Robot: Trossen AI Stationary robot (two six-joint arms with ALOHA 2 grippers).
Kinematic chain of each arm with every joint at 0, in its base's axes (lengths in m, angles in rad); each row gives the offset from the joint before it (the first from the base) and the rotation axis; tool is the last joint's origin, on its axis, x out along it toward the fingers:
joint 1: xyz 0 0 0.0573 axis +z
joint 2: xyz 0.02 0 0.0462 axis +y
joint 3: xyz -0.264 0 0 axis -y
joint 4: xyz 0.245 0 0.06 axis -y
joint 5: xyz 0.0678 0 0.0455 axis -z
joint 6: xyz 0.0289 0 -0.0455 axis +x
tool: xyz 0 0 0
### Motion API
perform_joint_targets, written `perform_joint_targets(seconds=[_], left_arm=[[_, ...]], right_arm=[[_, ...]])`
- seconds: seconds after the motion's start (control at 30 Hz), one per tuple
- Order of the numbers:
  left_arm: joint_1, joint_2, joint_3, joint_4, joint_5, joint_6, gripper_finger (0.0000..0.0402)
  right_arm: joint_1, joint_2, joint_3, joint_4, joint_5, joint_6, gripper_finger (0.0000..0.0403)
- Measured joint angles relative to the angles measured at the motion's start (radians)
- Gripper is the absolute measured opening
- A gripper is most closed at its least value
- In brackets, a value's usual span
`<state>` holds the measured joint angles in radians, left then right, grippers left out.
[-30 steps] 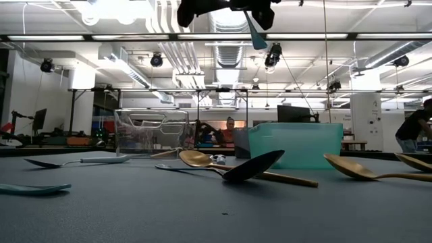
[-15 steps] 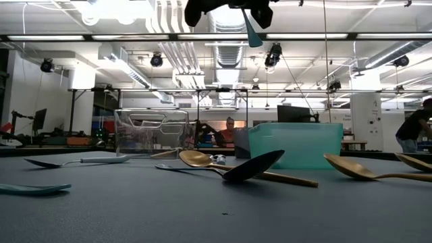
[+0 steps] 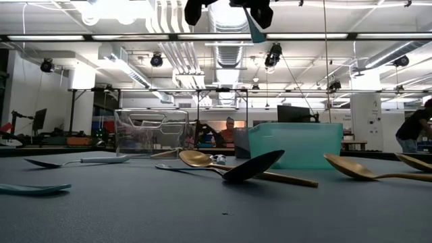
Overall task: Sort silverware by color (type)
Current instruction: Put the blue spoon into the black bin
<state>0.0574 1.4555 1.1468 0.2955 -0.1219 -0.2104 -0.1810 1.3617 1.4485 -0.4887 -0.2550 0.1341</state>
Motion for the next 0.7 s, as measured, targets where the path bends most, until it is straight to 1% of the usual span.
perform_joint_targets(seconds=[0.1, 0.23, 0.4, 0.5, 0.7], left_arm=[[-0.001, 0.000, 0.005, 0.000, -0.011, -0.002, 0.0010], [0.001, -0.001, 0.016, -0.011, -0.033, -0.014, 0.0002], [0.000, -0.012, 0.026, -0.014, -0.057, -0.018, 0.0001], [0.000, -0.020, 0.025, -0.044, -0.106, -0.017, 0.0001], [0.000, -0.057, 0.024, -0.182, -0.246, -0.016, 0.0000]], right_arm=[[0.001, 0.000, 0.000, 0.006, 0.001, -0.001, 0.0025], [0.000, -0.001, 0.000, 0.011, 0.025, 0.017, 0.0063], [0.000, 0.000, 0.000, 0.011, 0.043, 0.026, 0.0107], [0.000, 0.000, 0.000, 0.006, 0.081, 0.030, 0.0124], [-0.003, -0.003, 0.000, 0.003, 0.196, 0.030, 0.0146]])
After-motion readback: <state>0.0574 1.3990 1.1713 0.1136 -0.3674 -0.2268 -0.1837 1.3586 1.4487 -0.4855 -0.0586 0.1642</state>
